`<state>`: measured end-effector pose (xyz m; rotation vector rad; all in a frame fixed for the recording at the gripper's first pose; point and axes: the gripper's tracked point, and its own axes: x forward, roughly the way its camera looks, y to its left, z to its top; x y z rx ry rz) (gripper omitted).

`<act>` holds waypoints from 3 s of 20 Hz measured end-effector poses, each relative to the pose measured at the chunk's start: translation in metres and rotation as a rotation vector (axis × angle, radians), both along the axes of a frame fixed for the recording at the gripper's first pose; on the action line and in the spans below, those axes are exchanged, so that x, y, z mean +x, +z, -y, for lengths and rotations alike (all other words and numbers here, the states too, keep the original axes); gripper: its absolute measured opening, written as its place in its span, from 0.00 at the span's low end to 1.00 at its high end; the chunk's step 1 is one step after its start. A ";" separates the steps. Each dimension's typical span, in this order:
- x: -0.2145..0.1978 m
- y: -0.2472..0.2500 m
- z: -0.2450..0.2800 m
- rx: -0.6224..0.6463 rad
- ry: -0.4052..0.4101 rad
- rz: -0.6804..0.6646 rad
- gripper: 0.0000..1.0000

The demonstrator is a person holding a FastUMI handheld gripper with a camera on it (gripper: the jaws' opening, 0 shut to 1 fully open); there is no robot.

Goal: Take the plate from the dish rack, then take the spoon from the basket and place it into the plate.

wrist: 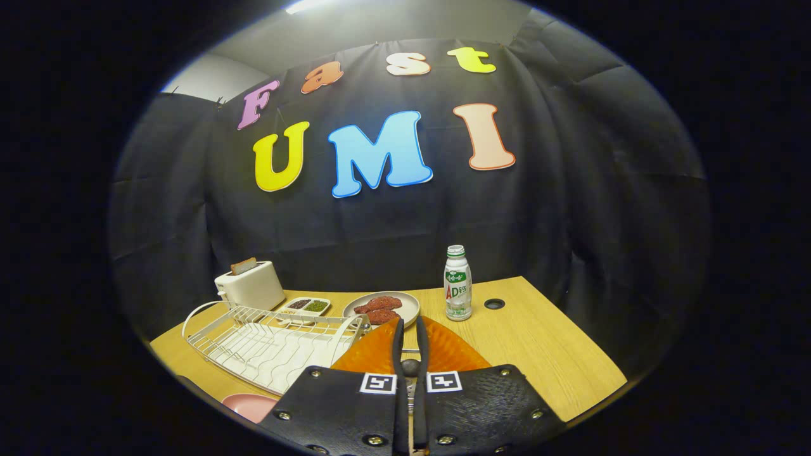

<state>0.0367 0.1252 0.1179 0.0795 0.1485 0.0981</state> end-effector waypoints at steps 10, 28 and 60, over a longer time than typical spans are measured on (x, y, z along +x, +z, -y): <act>-0.044 0.076 -0.005 0.041 -0.034 0.009 0.03; -0.117 0.076 -0.079 -0.001 0.063 -0.085 0.03; -0.119 -0.079 -0.242 0.038 0.420 -0.366 0.03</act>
